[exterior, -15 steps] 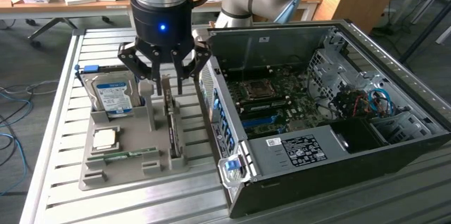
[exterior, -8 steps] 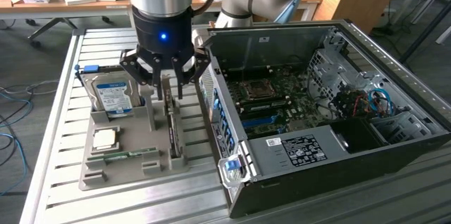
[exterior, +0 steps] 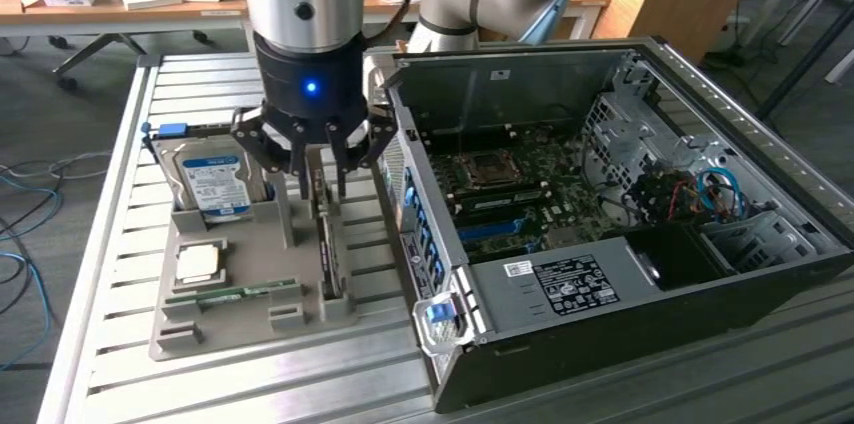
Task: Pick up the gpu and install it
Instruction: 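Pick up the gpu and move the gpu toward the slot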
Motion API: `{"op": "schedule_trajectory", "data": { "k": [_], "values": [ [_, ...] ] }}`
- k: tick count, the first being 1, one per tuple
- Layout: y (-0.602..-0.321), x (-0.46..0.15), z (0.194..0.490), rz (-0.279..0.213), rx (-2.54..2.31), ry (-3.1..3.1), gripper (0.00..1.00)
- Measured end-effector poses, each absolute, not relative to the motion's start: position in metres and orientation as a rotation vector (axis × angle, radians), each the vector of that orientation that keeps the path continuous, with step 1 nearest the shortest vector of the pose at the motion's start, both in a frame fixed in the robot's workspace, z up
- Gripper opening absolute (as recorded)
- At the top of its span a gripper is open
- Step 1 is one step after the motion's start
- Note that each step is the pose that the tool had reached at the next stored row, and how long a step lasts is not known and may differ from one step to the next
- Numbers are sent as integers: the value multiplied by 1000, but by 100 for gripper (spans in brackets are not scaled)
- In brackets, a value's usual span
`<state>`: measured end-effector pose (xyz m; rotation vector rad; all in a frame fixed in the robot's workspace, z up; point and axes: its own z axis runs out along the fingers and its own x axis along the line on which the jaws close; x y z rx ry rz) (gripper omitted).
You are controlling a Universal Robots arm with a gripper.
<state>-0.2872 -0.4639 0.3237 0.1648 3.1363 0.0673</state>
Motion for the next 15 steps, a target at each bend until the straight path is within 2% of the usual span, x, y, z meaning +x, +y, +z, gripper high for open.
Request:
{"op": "schedule_trajectory", "data": {
  "k": [15],
  "values": [
    [-464, -287, 296, 67, 165, 3136, 42]
  ]
}}
